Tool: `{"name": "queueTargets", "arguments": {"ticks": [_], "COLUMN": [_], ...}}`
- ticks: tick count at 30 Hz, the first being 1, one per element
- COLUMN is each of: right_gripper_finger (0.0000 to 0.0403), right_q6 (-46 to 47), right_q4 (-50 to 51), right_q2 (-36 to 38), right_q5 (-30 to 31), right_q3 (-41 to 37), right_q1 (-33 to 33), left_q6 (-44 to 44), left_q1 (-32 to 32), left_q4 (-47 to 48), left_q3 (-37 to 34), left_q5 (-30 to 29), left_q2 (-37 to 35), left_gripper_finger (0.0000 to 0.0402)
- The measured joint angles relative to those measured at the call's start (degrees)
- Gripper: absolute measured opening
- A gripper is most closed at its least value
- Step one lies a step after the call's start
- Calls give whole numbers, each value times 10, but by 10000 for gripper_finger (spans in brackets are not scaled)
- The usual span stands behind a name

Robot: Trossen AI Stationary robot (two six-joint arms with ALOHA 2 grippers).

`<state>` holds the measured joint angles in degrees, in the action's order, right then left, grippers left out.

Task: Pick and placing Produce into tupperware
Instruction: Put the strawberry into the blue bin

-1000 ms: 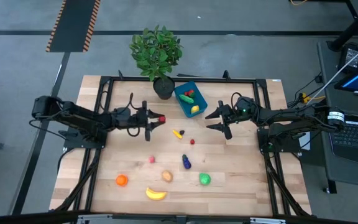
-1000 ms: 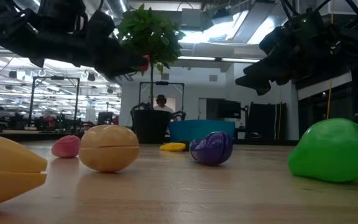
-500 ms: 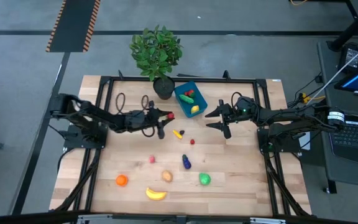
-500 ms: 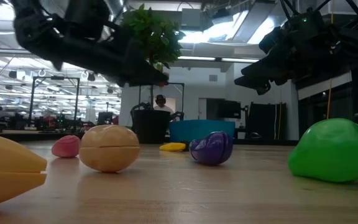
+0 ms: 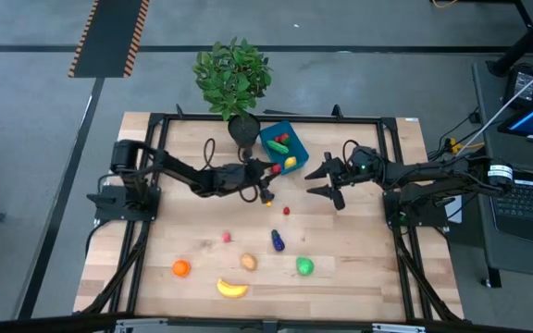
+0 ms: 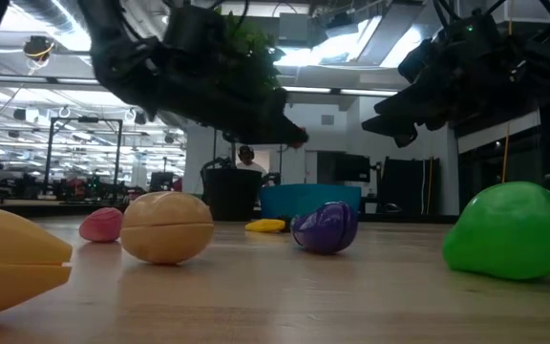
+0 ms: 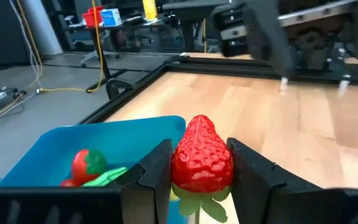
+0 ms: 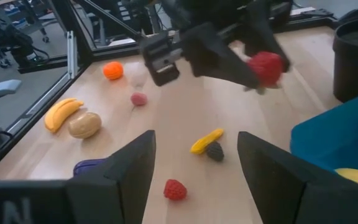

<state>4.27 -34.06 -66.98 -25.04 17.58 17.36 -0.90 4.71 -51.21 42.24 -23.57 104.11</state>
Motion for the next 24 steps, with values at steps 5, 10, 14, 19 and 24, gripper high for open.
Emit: {"name": "queueTargets", "arguments": {"ticks": [5,10,14,19,24], "right_gripper_finger": [229,229,229,229,229], "right_q6": [-1,-2,12,0,-11], "right_q4": [3,3,4,8,24], "right_q2": [0,0,0,5,27], "right_q5": [0,0,-12,-85,-111], "right_q3": [0,0,0,0,0], "right_q1": [0,14,45,81,106], "left_q6": [7,7,15,23,40], "left_q1": [25,38,47,65,80], "left_q4": [61,97,96,97,121], "left_q3": [30,45,48,48,54], "left_q5": [1,14,49,76,83], "left_q2": [10,10,10,10,10], "left_gripper_finger": [120,120,120,120,120]}}
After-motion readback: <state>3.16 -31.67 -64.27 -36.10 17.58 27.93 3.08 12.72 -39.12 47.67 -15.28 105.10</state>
